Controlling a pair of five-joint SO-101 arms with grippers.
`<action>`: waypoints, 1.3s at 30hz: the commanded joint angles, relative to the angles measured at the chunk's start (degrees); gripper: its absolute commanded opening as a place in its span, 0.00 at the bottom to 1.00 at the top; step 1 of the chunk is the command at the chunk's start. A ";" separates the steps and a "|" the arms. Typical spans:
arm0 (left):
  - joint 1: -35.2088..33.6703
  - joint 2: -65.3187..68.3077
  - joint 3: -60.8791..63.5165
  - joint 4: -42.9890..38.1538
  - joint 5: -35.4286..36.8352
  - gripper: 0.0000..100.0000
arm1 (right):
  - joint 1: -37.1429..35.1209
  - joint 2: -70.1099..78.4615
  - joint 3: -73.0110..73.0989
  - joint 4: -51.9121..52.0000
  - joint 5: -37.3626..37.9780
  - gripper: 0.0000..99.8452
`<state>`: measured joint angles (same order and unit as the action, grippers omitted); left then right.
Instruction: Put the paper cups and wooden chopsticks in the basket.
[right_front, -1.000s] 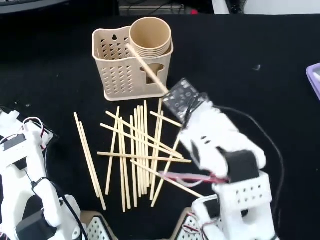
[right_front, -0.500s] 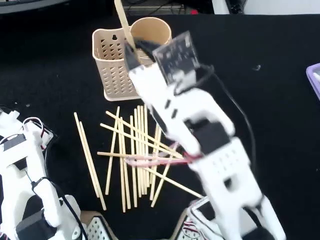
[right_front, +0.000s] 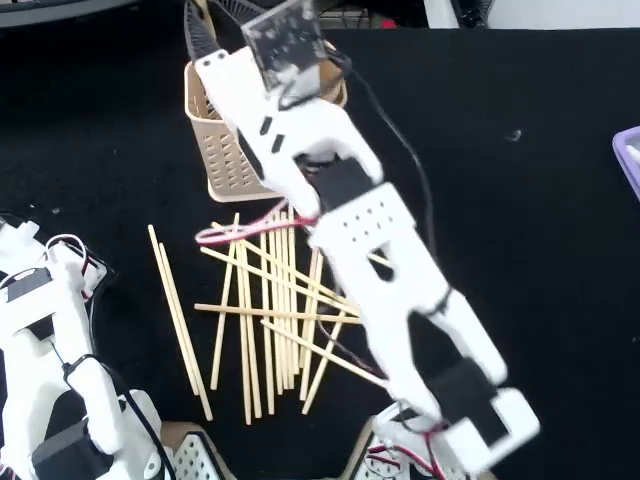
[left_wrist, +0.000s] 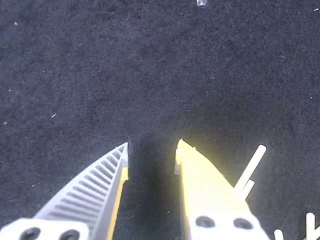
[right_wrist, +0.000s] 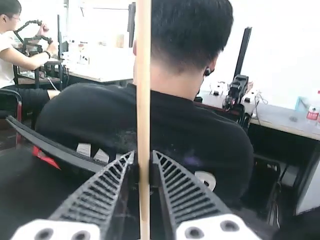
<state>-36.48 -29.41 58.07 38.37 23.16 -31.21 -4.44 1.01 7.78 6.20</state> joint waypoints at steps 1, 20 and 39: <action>0.40 -1.93 -0.57 -0.70 0.00 0.16 | -0.53 5.14 -5.41 -1.49 -0.26 0.01; 0.40 -1.93 -0.57 -0.70 0.00 0.16 | -0.62 15.52 -4.44 6.59 -0.35 0.12; 0.40 -1.93 -0.48 -0.70 0.00 0.16 | -0.62 -10.59 -4.00 33.14 -4.40 0.12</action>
<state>-36.48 -29.41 58.07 38.37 23.16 -31.47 -7.87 -1.71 34.77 2.33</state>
